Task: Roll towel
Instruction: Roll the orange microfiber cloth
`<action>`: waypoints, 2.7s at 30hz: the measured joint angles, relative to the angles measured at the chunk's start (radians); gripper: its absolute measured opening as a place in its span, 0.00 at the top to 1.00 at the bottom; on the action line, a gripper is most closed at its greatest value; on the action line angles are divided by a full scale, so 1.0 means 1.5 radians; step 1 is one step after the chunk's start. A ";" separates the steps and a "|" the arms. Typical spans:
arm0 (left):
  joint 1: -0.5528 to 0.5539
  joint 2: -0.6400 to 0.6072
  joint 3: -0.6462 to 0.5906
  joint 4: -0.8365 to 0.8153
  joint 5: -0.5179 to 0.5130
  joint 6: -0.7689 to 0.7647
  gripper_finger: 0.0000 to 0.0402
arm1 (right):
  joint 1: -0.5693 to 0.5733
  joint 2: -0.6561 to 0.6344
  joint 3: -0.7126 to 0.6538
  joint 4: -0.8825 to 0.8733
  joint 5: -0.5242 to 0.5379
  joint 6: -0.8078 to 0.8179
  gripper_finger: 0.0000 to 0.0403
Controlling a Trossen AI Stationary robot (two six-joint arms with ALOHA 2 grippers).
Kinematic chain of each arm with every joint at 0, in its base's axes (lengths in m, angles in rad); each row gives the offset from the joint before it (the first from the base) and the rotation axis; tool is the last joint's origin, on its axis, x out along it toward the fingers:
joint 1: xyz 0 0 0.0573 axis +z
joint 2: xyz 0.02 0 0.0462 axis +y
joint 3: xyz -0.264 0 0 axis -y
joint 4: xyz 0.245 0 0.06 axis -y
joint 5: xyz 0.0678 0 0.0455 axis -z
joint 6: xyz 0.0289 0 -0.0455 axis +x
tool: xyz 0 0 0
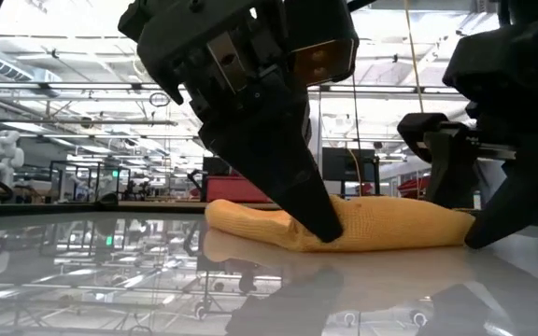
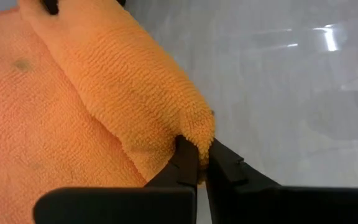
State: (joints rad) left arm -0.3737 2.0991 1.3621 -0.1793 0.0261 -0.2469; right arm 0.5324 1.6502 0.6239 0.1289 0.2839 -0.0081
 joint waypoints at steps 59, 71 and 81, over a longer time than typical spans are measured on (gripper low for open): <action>0.078 -0.036 0.001 -0.133 0.169 -0.229 0.89 | -0.115 0.021 0.071 -0.103 -0.371 0.517 0.94; 0.078 -0.036 0.000 -0.141 0.119 -0.234 0.63 | -0.115 0.021 0.071 -0.124 -0.370 0.530 0.94; 0.071 -0.058 0.000 -0.139 0.095 -0.208 0.53 | -0.115 0.022 0.071 -0.125 -0.368 0.550 0.94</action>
State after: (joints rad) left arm -0.2677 2.0124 1.3624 -0.3885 0.1683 -0.5585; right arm 0.3599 1.6825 0.7300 -0.0580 -0.2682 0.8175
